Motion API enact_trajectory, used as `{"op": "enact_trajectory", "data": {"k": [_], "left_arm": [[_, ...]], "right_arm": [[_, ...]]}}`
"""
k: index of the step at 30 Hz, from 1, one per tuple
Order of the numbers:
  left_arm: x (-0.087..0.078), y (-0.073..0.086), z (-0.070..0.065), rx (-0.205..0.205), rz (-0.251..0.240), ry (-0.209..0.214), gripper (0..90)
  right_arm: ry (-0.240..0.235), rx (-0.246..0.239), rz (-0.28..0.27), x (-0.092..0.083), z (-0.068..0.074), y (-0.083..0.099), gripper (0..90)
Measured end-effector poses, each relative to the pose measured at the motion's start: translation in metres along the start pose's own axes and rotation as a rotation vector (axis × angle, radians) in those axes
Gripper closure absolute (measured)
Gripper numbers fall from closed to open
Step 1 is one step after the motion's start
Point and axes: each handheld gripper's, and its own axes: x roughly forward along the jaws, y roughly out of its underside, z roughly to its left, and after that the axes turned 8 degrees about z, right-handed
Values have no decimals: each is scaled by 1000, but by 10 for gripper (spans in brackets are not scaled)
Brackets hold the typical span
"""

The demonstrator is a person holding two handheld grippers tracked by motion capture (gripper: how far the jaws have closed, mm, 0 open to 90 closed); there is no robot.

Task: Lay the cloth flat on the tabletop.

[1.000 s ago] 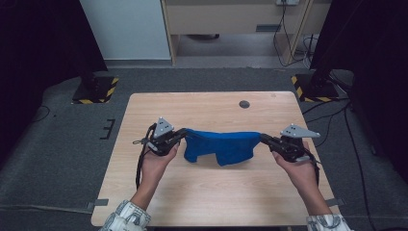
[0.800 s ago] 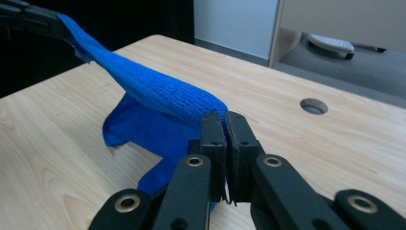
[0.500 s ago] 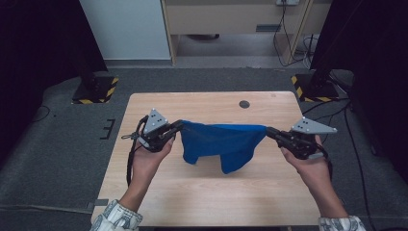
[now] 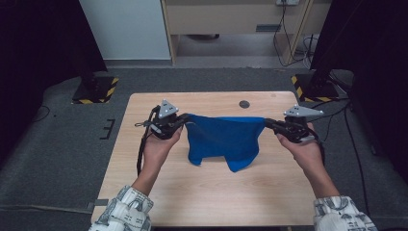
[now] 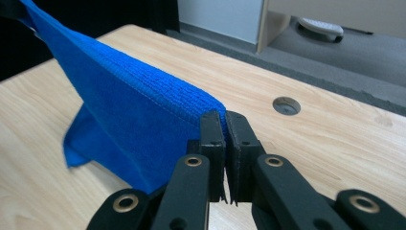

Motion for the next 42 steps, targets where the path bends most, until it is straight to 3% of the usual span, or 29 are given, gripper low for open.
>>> {"op": "enact_trajectory", "data": {"k": [5,22,32,34,42], "left_arm": [[15,2,6,-20,4,-10,861],[70,13,24,-73,91,-36,861],[92,24,39,-78,158,-56,859],[96,24,41,-70,176,-63,859],[111,29,50,-108,202,-71,856]], "right_arm": [[11,18,16,16,-6,1,864],[35,76,108,69,-30,7,857],[50,57,173,103,-31,15,860],[44,77,169,110,-34,16,860],[47,132,163,131,-39,18,863]]}}
